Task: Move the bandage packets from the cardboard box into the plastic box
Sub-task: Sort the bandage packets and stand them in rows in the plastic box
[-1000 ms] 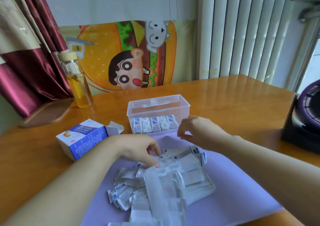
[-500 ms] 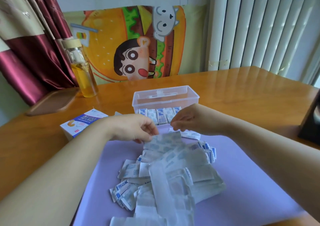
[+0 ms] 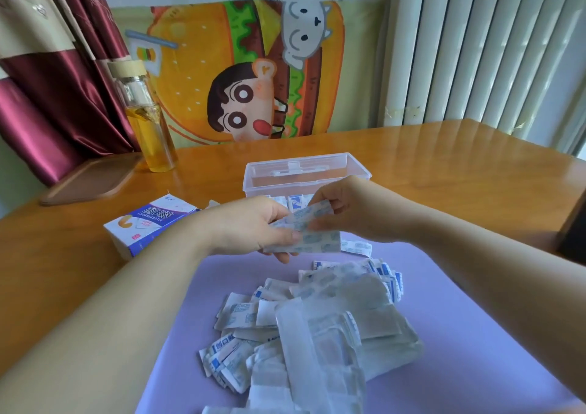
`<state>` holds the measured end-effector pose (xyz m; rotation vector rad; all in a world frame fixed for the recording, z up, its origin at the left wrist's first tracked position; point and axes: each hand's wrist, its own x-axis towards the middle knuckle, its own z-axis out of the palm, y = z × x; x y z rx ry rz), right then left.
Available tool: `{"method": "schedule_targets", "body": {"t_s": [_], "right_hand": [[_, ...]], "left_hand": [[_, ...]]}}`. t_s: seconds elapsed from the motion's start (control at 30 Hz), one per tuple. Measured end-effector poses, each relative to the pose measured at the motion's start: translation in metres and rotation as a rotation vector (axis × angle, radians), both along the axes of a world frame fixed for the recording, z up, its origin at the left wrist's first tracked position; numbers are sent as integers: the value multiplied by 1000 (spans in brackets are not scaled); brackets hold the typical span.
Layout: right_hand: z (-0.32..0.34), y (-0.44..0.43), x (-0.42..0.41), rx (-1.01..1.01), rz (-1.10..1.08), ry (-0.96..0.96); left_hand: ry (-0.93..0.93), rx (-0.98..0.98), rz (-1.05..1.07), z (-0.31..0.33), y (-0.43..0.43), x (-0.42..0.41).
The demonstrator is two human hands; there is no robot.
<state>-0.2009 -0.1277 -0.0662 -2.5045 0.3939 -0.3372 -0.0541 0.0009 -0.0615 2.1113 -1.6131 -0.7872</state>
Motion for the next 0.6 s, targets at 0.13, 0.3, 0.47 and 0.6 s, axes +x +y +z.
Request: {"method": "schedule_targets", "body": {"t_s": [0.13,0.3,0.47,0.6], "right_hand": [[2,-9,-5,149,2,43],[-13,-5,-9,-23,112,436],[-19,-5,-2,-70,143,501],[-12,-8,-2,-27,134,481]], "left_hand": [[42,-135,112,-4,1,7],[340,-300,272,-18,1,17],[717,-355,388,-33,-3,10],[887,-391,438,-42,-2,8]]}}
